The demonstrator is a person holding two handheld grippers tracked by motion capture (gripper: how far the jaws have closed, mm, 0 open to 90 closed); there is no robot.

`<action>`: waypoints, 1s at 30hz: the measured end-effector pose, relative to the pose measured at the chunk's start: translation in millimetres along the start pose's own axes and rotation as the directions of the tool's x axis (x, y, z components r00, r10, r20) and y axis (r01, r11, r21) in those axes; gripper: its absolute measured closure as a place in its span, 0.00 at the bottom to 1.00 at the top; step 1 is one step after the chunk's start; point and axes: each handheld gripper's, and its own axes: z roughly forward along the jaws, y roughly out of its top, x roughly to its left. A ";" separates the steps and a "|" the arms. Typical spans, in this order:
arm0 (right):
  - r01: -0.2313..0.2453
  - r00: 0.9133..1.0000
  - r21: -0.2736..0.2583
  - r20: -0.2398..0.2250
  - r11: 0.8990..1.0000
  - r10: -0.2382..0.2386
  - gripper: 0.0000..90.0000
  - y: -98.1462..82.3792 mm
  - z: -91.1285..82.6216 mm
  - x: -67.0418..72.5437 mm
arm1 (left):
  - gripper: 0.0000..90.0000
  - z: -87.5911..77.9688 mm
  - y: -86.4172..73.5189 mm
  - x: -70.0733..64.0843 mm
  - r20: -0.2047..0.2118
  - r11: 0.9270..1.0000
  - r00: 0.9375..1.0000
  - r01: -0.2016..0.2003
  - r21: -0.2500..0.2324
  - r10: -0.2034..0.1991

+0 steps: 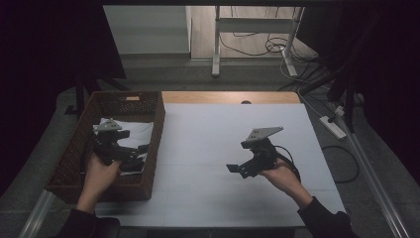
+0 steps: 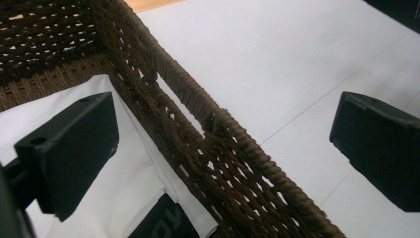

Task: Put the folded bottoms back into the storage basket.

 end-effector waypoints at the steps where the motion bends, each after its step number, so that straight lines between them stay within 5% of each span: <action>1: 0.002 1.000 -0.001 0.004 1.000 -0.002 0.00 -1.9 -1.8 0.1 | 0.00 -1.3 -0.3 -0.7 0.000 1.000 1.000 0.004 -0.003 -0.004; 16: -0.022 0.998 -0.022 0.063 1.000 0.023 0.00 -25.2 -27.5 2.0 | 0.00 -16.4 -9.3 -31.4 -0.017 1.000 1.000 -0.019 -0.013 0.018; 30: -0.073 0.991 -0.037 0.106 0.997 0.077 0.00 -43.6 -48.0 -2.0 | 0.00 -26.1 -28.4 -44.1 -0.026 0.999 1.000 -0.017 -0.033 0.016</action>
